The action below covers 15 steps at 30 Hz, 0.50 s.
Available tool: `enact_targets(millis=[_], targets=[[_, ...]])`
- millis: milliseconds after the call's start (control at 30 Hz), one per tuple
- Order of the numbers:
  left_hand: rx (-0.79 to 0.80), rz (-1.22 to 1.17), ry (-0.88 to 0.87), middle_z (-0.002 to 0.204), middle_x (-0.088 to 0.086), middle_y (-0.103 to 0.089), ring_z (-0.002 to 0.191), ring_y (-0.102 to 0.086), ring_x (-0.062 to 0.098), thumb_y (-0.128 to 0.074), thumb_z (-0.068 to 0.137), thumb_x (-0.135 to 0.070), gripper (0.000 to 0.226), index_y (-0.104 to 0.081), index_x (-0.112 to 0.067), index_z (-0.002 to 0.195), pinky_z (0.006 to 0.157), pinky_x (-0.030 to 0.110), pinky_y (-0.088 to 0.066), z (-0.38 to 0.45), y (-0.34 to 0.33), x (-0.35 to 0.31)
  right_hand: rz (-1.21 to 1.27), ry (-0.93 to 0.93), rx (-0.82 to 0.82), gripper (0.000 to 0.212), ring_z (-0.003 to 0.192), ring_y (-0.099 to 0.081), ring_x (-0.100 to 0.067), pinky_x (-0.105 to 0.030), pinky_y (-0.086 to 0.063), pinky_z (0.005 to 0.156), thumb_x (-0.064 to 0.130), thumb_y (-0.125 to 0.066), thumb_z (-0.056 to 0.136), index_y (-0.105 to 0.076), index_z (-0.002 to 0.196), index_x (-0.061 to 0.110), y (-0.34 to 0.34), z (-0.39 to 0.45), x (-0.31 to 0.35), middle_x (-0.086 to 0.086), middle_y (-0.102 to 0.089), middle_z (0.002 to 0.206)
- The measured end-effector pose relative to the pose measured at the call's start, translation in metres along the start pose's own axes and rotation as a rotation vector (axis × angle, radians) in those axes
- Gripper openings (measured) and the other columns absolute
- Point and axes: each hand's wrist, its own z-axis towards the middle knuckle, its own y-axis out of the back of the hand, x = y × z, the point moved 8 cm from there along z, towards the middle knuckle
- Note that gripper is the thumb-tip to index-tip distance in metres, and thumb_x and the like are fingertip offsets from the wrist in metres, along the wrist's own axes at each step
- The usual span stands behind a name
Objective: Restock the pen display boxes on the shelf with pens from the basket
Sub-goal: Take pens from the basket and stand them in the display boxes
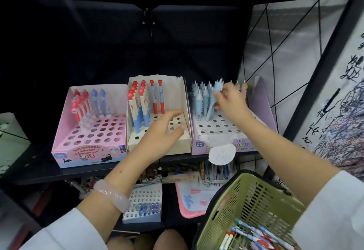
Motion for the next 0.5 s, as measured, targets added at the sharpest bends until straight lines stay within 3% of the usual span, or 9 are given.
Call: enact_targets(millis=[67,133,233,367,500], targets=[[0.016,0.013,-0.011,0.133,-0.016,-0.044,0.122,-0.036,-0.002,-0.05,0.094,-0.029,0.042,-0.042,-0.027,0.136,0.099,0.018,-0.026,-0.002,0.0,0.001,-0.028,0.02,0.017,0.007,0.088,-0.064,-0.034,-0.04,-0.056,0.076,0.019,-0.046,0.098,-0.043,0.099,0.013,-0.008,0.0,-0.003,-0.014,-0.059,0.092],[0.02,0.024,-0.017,0.135,-0.014,-0.045,0.123,-0.037,-0.001,-0.05,0.094,-0.028,0.042,-0.042,-0.026,0.136,0.099,0.018,-0.026,-0.003,0.001,0.0,-0.12,0.046,0.045,0.009,0.085,-0.064,-0.037,-0.042,-0.055,0.072,0.021,-0.046,0.098,-0.042,0.096,0.013,-0.012,0.007,0.001,-0.021,-0.062,0.089],[0.021,0.043,-0.028,0.137,-0.012,-0.045,0.119,-0.035,-0.005,-0.05,0.095,-0.028,0.042,-0.041,-0.025,0.136,0.098,0.016,-0.025,-0.004,0.001,-0.002,-0.24,0.007,0.182,0.013,0.083,-0.066,-0.038,-0.048,-0.054,0.076,0.021,-0.046,0.098,-0.043,0.092,0.01,-0.024,0.017,-0.003,-0.027,-0.065,0.091],[0.036,0.037,-0.034,0.137,-0.012,-0.045,0.119,-0.037,-0.004,-0.049,0.095,-0.03,0.042,-0.041,-0.025,0.136,0.098,0.017,-0.027,-0.01,-0.001,-0.005,-0.387,-0.026,0.247,0.024,0.073,-0.061,-0.028,-0.032,-0.046,0.061,0.024,-0.044,0.098,-0.048,0.107,0.002,-0.037,0.007,-0.025,-0.011,-0.061,0.075],[0.049,-0.005,-0.043,0.13,-0.015,-0.046,0.118,-0.039,-0.003,-0.049,0.095,-0.028,0.04,-0.043,-0.026,0.134,0.098,0.017,-0.028,-0.021,-0.01,-0.016,-0.342,-0.01,0.247,0.033,0.078,-0.056,-0.019,-0.024,-0.043,0.061,0.022,-0.048,0.097,-0.047,0.125,0.005,-0.027,-0.01,-0.024,-0.003,-0.056,0.093]])
